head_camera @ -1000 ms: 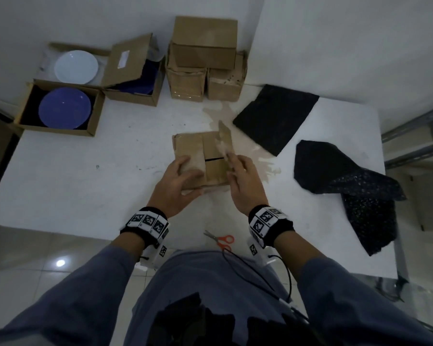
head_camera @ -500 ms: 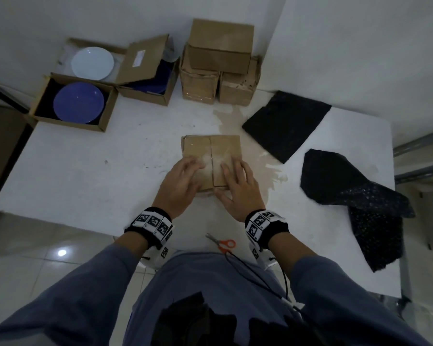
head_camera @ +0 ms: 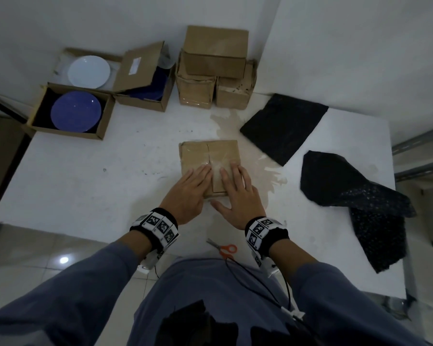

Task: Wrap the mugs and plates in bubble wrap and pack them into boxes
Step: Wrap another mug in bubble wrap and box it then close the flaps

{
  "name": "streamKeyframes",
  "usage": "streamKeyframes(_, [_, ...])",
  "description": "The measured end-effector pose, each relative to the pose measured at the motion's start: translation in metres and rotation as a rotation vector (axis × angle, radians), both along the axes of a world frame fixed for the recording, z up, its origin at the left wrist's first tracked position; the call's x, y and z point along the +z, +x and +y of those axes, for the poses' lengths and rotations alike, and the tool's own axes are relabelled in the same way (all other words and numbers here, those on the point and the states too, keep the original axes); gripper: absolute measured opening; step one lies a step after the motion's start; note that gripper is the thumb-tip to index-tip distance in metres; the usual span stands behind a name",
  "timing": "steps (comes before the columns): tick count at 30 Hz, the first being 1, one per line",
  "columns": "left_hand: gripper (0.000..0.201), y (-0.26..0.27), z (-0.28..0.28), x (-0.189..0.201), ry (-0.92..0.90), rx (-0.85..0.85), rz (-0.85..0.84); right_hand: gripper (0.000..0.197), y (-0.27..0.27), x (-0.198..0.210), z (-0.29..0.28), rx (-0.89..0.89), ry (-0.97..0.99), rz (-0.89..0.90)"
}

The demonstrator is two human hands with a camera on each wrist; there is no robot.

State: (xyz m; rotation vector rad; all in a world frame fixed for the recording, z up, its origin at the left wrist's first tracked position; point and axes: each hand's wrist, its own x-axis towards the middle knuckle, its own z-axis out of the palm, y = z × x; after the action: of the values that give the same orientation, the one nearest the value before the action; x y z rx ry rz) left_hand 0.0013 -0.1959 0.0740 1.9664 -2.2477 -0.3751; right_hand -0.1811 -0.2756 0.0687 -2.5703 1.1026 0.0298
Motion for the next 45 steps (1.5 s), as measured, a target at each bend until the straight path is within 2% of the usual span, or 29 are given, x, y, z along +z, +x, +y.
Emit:
streamKeyframes(5, [0.063, -0.013, 0.003, 0.001, -0.035, 0.09, 0.009, 0.085, 0.001, 0.005, -0.011, 0.032, 0.05, -0.026])
streamKeyframes(9, [0.072, -0.001, -0.001, -0.001, -0.057, -0.04, 0.085, 0.085, 0.001, 0.018, -0.029, 0.105, 0.048, 0.069])
streamKeyframes(12, [0.084, 0.024, -0.002, 0.008, -0.029, -0.194, 0.002, 0.081, 0.0, 0.02, -0.029, 0.056, 0.035, 0.025])
streamKeyframes(15, [0.092, 0.04, 0.0, 0.008, 0.038, -0.241, -0.156, 0.078, 0.001, 0.017, -0.02, -0.023, 0.11, -0.103])
streamKeyframes(18, [0.078, 0.034, 0.006, -0.003, -0.123, -0.242, -0.19, 0.072, 0.005, 0.013, -0.025, -0.025, 0.177, -0.144])
streamKeyframes(21, [0.058, 0.02, 0.011, -0.013, -0.234, -0.195, -0.155, 0.064, 0.016, 0.016, -0.043, 0.018, 0.11, -0.157])
streamKeyframes(22, [0.056, 0.017, 0.01, -0.015, -0.236, -0.147, -0.114, 0.063, 0.021, 0.018, -0.049, 0.022, 0.081, -0.152])
streamKeyframes(24, [0.061, 0.015, -0.002, -0.014, -0.196, -0.075, -0.035, 0.06, 0.032, 0.021, -0.06, -0.013, 0.033, -0.18])
streamKeyframes(26, [0.064, 0.018, -0.021, -0.011, -0.126, -0.036, -0.048, 0.059, 0.038, 0.019, -0.071, -0.083, 0.023, -0.24])
streamKeyframes(32, [0.089, 0.025, -0.074, -0.016, -0.014, 0.08, -0.178, 0.066, 0.022, -0.008, -0.085, -0.278, 0.304, -0.404])
streamKeyframes(37, [0.093, 0.04, -0.119, -0.016, -0.033, 0.019, -0.169, 0.064, -0.02, -0.046, -0.072, -0.379, 0.387, -0.252])
streamKeyframes(42, [0.096, 0.051, -0.156, -0.024, -0.026, -0.1, -0.232, 0.062, -0.035, -0.066, -0.056, -0.294, 0.328, -0.192])
streamKeyframes(45, [0.097, 0.054, -0.176, -0.025, -0.055, -0.135, -0.251, 0.063, -0.031, -0.065, -0.054, -0.311, 0.318, -0.188])
